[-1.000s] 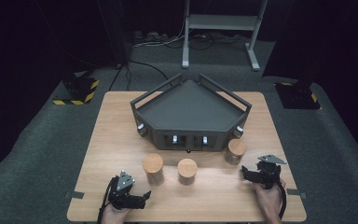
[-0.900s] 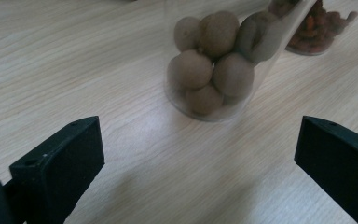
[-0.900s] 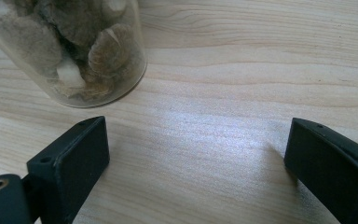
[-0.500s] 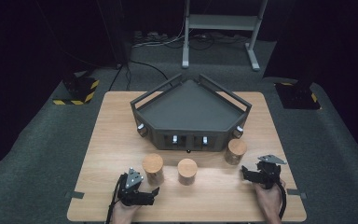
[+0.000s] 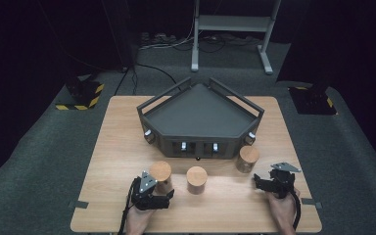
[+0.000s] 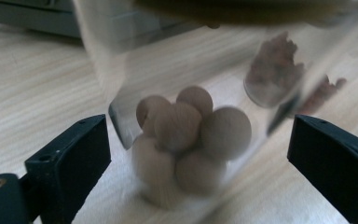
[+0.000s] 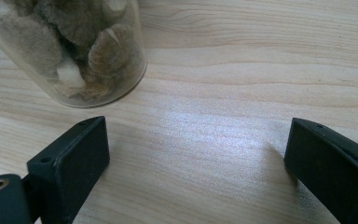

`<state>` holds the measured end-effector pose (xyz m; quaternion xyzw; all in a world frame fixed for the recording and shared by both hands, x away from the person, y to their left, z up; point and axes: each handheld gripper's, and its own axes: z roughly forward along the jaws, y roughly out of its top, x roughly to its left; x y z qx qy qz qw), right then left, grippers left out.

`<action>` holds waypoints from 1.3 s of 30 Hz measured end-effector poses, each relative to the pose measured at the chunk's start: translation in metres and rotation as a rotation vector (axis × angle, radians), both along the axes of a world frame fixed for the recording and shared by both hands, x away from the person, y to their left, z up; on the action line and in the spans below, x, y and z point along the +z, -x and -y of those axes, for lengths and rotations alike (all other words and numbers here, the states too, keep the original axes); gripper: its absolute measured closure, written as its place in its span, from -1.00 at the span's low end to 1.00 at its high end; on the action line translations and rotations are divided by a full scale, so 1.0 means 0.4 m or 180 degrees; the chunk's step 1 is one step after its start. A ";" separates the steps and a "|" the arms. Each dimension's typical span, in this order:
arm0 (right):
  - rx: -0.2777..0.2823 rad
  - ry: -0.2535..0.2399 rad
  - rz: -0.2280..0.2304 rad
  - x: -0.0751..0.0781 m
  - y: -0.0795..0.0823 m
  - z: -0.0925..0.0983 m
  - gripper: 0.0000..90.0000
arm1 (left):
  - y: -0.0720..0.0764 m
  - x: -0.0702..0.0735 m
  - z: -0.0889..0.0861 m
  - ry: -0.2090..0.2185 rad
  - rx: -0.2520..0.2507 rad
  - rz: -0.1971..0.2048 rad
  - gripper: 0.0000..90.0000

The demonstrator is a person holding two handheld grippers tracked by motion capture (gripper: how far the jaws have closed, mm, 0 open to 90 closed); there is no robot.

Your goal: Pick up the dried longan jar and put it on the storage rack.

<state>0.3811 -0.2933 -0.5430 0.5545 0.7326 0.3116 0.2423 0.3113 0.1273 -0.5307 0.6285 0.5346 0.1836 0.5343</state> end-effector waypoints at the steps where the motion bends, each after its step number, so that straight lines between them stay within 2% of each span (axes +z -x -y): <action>1: -0.0001 -0.0001 0.0000 0.000 0.000 0.000 -0.87 | -0.003 0.001 0.003 0.0042 0.0026 0.0015 -0.85; 10: 0.0000 0.0000 0.0000 0.000 0.000 0.000 -0.87 | -0.021 0.006 0.014 0.0128 0.0130 0.0097 -0.77; 24: -0.0001 0.0000 0.0001 0.000 0.000 0.000 -0.87 | -0.031 0.010 0.032 0.0091 0.0223 0.0236 -0.58; 39: 0.0000 0.0000 0.0001 0.000 0.000 0.000 -0.87 | -0.029 0.011 0.031 0.0040 0.0274 0.0293 -0.44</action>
